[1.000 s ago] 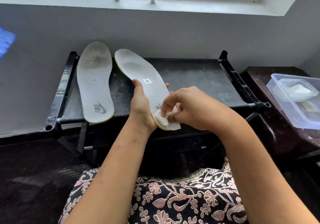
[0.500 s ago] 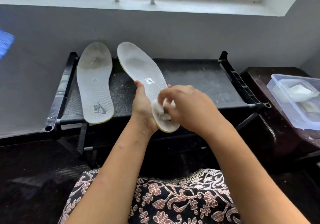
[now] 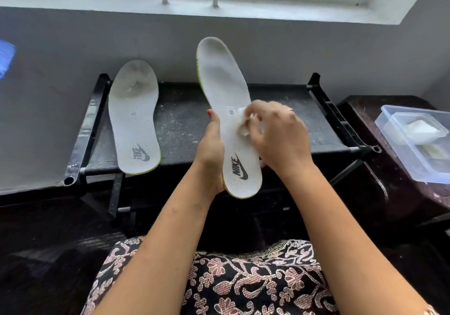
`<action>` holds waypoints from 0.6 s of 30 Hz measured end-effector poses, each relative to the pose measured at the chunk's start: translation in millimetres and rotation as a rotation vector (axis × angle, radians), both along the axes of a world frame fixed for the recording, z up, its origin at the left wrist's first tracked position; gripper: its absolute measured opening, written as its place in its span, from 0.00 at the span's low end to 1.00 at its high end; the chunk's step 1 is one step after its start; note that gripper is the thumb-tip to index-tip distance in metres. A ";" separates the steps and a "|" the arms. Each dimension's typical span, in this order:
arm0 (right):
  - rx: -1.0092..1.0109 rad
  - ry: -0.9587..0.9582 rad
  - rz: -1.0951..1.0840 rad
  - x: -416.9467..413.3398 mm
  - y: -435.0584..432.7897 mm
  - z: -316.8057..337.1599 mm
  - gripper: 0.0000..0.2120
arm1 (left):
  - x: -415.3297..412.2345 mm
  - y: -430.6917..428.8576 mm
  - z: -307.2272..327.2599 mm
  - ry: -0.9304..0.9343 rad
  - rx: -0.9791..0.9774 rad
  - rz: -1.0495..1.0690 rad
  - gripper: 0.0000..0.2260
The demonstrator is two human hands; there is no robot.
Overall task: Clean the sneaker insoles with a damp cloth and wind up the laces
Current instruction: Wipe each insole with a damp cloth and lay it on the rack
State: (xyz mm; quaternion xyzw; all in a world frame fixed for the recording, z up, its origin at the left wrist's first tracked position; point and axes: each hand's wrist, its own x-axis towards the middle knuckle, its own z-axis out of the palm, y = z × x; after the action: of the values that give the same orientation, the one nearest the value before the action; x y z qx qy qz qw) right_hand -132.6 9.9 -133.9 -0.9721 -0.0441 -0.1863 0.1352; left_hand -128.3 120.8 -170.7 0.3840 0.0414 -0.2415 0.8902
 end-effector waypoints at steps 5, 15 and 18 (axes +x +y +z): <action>0.295 -0.062 0.006 3.1 -13.3 2.5 0.05 | 1.1 1.9 0.5 -0.031 0.041 -0.072 0.36; 0.192 -0.055 -0.088 15.2 -19.6 -13.0 0.08 | -1.6 3.5 -0.7 0.003 0.082 -0.051 0.33; 0.321 -0.146 -0.104 14.4 -28.7 -13.2 0.06 | 1.6 10.3 0.7 -0.032 0.077 -0.025 0.34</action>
State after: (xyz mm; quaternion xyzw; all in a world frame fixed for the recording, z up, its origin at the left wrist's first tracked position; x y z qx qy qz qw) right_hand -118.2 -18.7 -147.1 -0.9229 0.0268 -0.2680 0.2753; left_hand -126.7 131.1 -170.0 0.4223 0.0320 -0.2446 0.8722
